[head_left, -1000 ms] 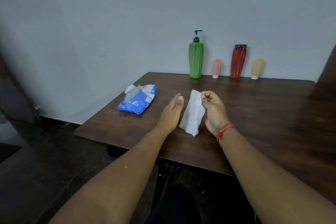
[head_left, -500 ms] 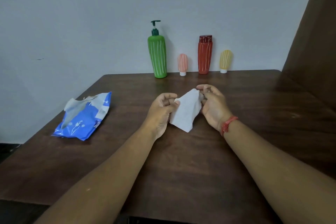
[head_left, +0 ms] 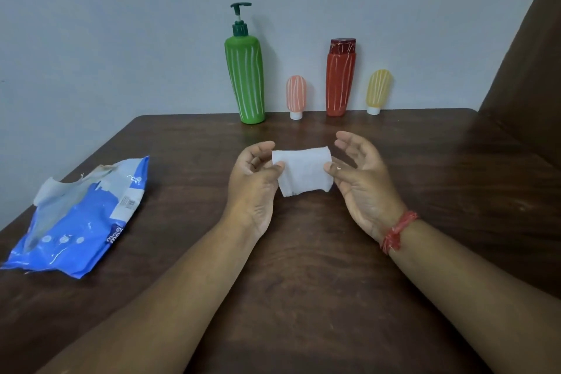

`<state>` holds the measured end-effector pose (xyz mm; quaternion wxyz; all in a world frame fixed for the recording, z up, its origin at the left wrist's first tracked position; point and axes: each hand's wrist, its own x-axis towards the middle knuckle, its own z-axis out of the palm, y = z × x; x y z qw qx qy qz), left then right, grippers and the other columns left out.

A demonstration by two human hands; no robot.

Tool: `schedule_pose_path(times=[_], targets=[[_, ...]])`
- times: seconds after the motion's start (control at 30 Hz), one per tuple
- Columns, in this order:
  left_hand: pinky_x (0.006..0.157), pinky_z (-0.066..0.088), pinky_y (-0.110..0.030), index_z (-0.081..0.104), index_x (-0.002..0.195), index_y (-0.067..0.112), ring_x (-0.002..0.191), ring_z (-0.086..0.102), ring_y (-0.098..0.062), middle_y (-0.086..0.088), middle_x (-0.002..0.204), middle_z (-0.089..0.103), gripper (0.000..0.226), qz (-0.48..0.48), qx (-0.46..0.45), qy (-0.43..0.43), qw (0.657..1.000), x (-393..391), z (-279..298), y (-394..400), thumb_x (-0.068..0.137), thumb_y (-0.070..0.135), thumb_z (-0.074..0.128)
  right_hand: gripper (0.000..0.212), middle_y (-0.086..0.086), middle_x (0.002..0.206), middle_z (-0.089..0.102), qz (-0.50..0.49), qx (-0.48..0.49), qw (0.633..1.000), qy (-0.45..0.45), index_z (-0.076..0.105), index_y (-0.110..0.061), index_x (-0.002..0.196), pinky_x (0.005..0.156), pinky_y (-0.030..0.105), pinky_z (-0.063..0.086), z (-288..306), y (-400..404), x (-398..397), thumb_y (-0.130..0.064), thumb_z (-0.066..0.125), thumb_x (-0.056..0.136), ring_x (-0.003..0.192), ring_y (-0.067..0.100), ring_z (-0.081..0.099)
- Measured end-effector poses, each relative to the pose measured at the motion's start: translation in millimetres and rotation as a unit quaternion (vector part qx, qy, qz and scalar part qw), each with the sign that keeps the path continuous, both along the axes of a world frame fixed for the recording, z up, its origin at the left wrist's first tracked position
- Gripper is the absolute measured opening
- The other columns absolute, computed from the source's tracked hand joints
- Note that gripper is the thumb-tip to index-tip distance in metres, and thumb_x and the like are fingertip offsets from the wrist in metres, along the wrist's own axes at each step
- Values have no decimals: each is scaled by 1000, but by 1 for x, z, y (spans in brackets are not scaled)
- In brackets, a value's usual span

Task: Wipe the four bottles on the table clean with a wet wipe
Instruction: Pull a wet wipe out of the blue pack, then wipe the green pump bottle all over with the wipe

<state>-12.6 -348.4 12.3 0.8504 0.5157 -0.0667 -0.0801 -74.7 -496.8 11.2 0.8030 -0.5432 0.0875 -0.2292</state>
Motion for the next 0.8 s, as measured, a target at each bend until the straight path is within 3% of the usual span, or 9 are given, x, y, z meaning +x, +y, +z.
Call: schedule_pose_path(times=[0.13, 0.23, 0.4, 0.5, 0.57, 0.7, 0.8], targets=[[84, 58, -30, 66, 104, 28, 107, 66, -16, -2, 112, 66, 38, 30, 147, -71, 986, 0, -5, 0, 88, -6, 69, 47, -3, 130, 59, -14, -124, 992, 6, 61, -13, 124, 83, 26, 58, -4, 2, -2, 15, 63, 85, 106, 7, 66], [87, 58, -28, 59, 102, 39, 108, 64, -10, 1, 124, 62, 36, 74, 274, -172, 943, 0, -3, 4, 91, 7, 71, 42, -1, 130, 55, -20, -229, 973, 0, 65, -13, 121, 88, 28, 57, -5, 2, -1, 10, 66, 86, 110, 7, 65], [92, 51, -19, 54, 135, 22, 105, 62, -6, 10, 109, 66, 44, 79, 370, -284, 881, -2, 5, 10, 95, 10, 66, 22, -10, 109, 55, -93, -404, 910, 27, 72, -21, 99, 85, 19, 54, -1, -3, -3, -3, 72, 86, 101, 8, 61], [90, 52, -21, 60, 130, 23, 102, 62, -6, 10, 103, 68, 37, 89, 387, -325, 859, -5, 5, 11, 95, 13, 66, 12, -10, 102, 55, -109, -421, 900, 28, 71, -21, 85, 78, 18, 50, -1, -5, -5, -9, 74, 86, 94, 10, 59], [89, 52, -20, 62, 127, 25, 102, 61, -5, 9, 103, 68, 34, 96, 393, -330, 853, -6, 7, 12, 95, 15, 66, 12, -10, 104, 60, -104, -397, 911, 28, 69, -23, 84, 82, 22, 52, -1, -7, -7, -12, 72, 88, 98, 9, 60], [89, 52, -20, 58, 129, 27, 103, 63, -5, 10, 98, 68, 35, 39, 370, -295, 880, -7, 10, 12, 96, 16, 65, 5, -5, 105, 71, -1, -261, 965, 28, 64, -22, 94, 90, 34, 54, -1, -9, -9, -17, 65, 93, 103, 11, 65], [87, 52, -19, 56, 128, 31, 97, 65, -2, 11, 96, 70, 37, 3, 363, -309, 879, -7, 7, 13, 96, 18, 67, 18, -4, 99, 72, 61, -279, 957, 47, 65, -22, 105, 86, 29, 51, -2, -9, -10, -33, 68, 91, 100, 6, 66]])
